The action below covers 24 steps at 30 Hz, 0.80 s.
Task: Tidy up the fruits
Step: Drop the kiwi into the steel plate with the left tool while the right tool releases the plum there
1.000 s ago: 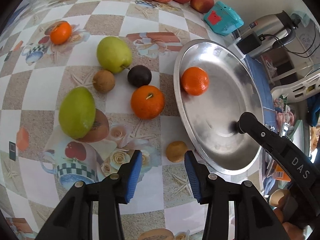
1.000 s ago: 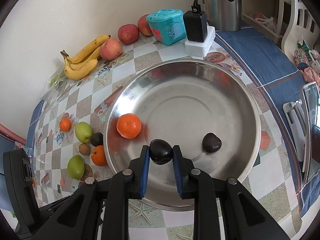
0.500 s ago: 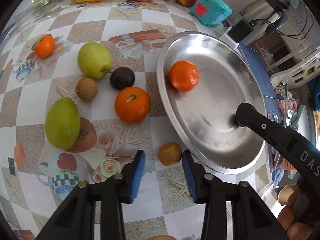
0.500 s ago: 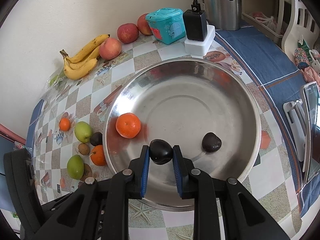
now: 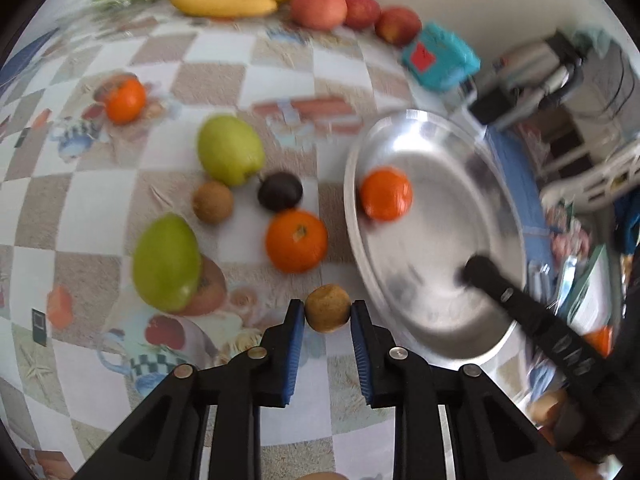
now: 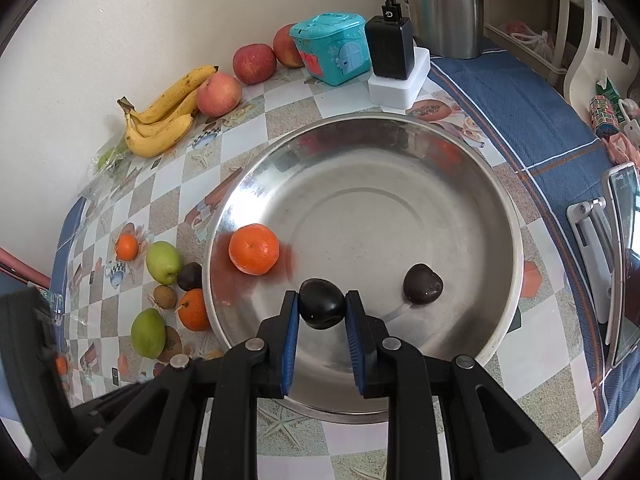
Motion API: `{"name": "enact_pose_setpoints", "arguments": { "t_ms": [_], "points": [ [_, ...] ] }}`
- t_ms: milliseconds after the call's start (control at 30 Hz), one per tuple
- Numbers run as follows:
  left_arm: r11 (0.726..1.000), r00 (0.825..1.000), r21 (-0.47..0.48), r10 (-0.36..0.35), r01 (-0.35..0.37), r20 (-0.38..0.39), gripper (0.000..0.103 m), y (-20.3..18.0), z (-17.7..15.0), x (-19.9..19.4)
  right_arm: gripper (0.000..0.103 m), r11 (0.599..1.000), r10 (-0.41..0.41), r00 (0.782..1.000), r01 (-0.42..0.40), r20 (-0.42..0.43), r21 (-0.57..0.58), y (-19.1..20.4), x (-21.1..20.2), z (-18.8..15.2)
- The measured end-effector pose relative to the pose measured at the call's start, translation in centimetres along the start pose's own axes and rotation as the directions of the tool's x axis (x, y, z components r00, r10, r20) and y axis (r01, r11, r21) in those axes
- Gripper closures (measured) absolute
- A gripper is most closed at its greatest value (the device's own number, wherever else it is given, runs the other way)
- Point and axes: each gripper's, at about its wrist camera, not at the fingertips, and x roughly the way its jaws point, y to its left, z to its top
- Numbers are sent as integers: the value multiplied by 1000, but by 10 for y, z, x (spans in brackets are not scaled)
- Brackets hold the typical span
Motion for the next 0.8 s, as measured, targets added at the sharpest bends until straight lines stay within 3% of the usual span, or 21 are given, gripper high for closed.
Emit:
{"name": "enact_pose_setpoints", "arguments": {
  "t_ms": [133,367,800],
  "points": [
    [998,996,62,-33,28,82,77,-14,3,-14,79,1000,-7,1000,7,-19,6,-2,5,-1],
    [982,995,188,-40,23,88,77,-42,-2,-5,79,1000,-22,999,23,-48,21,-8,10,-3],
    [982,995,183,-52,36,84,75,-43,-2,-2,77,998,-32,998,36,-60,57,-14,10,-3]
  ]
}}
